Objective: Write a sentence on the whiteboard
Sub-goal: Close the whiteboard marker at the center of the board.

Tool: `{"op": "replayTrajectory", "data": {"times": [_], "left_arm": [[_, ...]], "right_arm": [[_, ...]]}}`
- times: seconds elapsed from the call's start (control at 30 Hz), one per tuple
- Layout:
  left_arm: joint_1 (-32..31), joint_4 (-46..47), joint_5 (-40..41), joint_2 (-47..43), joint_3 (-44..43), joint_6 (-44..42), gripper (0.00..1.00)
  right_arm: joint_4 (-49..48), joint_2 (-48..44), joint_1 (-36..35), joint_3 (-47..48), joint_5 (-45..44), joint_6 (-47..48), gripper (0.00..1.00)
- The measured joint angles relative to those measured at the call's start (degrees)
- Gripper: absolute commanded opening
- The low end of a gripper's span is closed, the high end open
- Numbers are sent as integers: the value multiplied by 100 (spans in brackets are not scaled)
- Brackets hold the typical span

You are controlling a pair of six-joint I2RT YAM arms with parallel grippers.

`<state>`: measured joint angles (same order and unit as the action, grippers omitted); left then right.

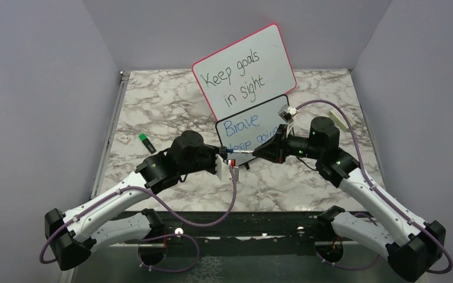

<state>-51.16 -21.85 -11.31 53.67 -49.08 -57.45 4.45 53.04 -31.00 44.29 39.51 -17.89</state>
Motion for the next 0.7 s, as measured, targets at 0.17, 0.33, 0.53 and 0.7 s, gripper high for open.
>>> {"op": "replayTrajectory", "data": {"times": [0.17,0.33,0.53,0.7], "left_arm": [[-79,-282,11,264,-321,177,0],[-188,-601,24,551,-697,411,0],[-273,-1049,170,798,-994,741,0],[-439,-1263,378,944,-1152,955,0]], "right_arm": [[44,151,0,98,2,98,1],[79,306,0,162,7,188,1],[146,634,0,269,205,291,1],[85,721,2,264,363,208,1]]}}
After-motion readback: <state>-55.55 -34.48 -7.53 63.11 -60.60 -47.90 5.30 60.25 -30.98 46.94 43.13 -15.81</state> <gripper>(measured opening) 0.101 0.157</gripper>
